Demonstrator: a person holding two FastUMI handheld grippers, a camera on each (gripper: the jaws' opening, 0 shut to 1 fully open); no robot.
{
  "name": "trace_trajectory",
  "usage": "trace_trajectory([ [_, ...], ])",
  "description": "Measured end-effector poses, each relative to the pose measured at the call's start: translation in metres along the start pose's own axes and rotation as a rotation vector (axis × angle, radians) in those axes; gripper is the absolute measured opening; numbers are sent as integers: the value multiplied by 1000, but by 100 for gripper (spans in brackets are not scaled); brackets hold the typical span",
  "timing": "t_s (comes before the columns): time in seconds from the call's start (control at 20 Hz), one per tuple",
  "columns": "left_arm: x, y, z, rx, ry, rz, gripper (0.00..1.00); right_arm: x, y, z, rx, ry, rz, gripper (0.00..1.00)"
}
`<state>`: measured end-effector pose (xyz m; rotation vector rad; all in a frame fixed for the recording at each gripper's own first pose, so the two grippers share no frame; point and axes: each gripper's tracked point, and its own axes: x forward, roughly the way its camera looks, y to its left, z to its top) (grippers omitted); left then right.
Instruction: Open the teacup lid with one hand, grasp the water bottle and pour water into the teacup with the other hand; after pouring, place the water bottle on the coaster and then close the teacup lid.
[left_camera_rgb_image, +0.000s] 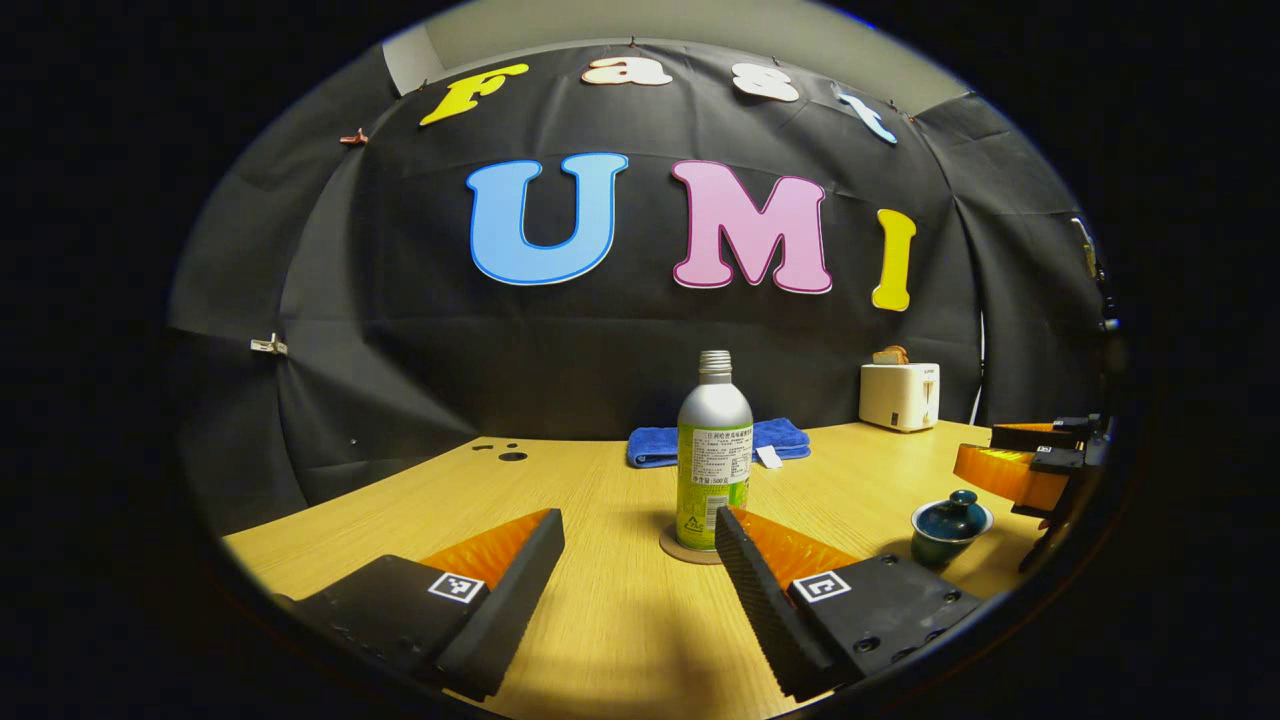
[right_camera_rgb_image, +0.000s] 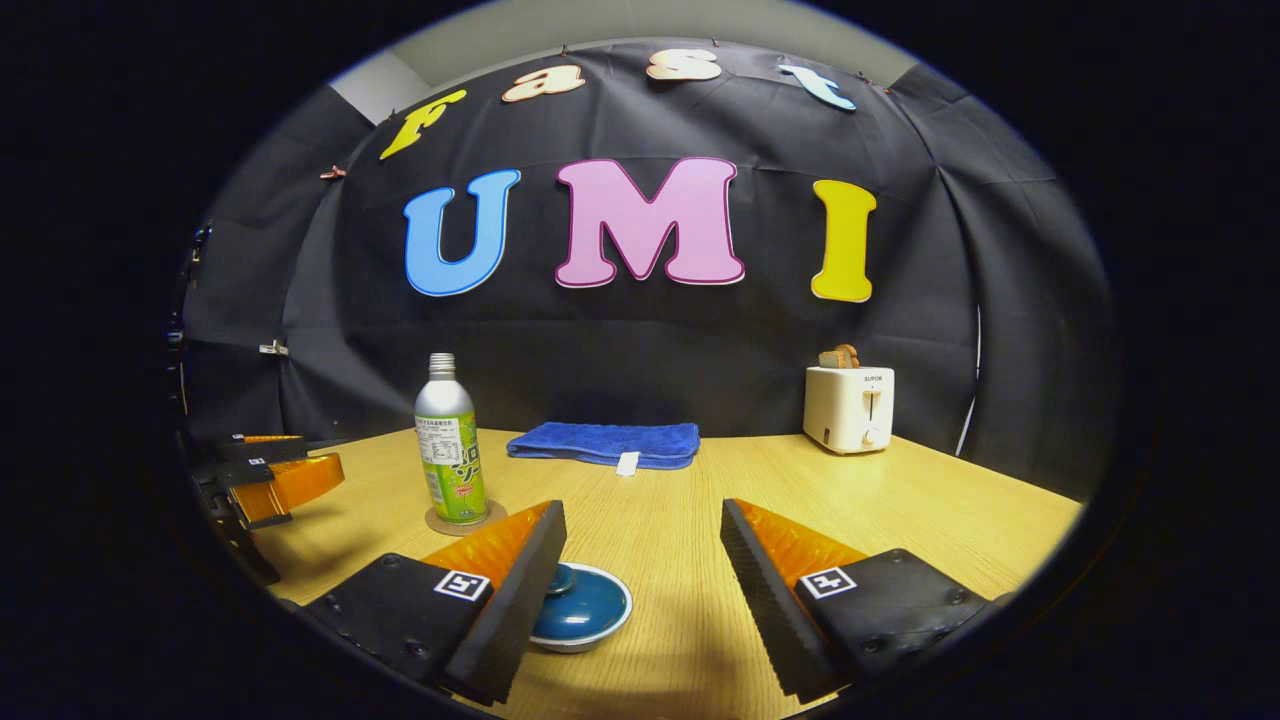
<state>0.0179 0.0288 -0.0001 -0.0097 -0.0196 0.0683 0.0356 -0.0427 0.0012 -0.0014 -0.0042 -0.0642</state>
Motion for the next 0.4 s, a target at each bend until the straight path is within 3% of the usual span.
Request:
trace_trajectory([
  [0.4, 0, -9, -3, 1, -1, -27, 96, -2, -10, 0, -2, -1, -51, 96],
])
